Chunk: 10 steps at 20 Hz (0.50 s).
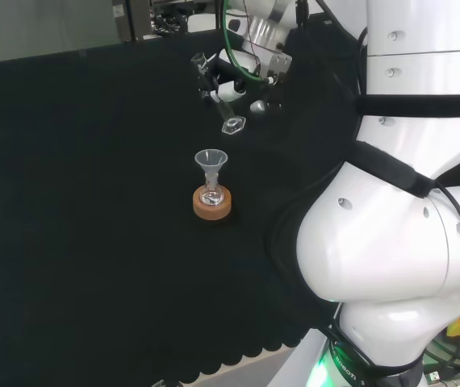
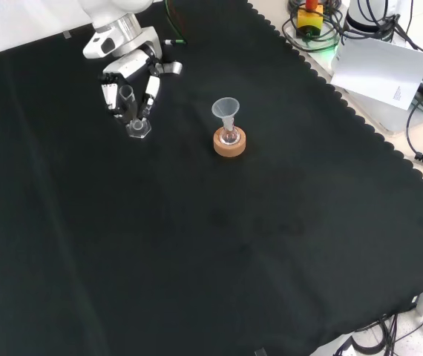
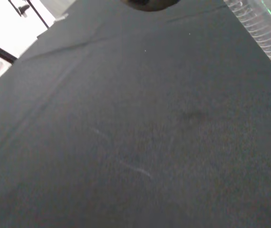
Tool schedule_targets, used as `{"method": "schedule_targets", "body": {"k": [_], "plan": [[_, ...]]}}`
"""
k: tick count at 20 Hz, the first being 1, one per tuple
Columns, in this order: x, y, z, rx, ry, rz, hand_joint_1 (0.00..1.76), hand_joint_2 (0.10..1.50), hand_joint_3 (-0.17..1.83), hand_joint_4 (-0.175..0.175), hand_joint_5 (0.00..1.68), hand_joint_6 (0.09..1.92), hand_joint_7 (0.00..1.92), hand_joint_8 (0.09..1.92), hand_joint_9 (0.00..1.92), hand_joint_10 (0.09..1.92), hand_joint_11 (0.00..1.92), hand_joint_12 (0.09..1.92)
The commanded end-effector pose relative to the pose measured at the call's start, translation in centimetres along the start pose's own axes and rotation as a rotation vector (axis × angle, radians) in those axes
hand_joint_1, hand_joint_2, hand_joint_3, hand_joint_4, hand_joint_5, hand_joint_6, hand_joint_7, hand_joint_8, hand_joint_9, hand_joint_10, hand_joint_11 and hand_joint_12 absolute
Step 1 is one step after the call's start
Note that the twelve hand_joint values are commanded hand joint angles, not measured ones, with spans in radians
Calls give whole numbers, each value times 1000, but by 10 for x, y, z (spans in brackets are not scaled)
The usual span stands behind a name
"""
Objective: Put the graduated cylinder back on the table.
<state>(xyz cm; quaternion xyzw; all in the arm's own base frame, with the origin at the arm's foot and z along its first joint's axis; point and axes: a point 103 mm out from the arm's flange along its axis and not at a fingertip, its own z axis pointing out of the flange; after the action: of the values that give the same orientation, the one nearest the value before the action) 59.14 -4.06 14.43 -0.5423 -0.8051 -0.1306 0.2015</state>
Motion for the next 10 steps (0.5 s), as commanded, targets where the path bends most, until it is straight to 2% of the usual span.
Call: {"method": "schedule_targets", "body": {"k": [1, 6, 10], "plan": [[-10, 17, 6, -53, 75, -35, 1265, 1098, 1, -175, 1003, 965, 1029, 951, 1452, 87, 1238, 735], [-14, 23, 14, -109, 128, -55, 1265, 1099, 1, -175, 1002, 967, 1027, 953, 1446, 87, 1234, 736], [-15, 26, 22, -129, 159, -55, 1265, 1100, 1, -175, 1000, 969, 1026, 956, 1443, 87, 1231, 737]]}}
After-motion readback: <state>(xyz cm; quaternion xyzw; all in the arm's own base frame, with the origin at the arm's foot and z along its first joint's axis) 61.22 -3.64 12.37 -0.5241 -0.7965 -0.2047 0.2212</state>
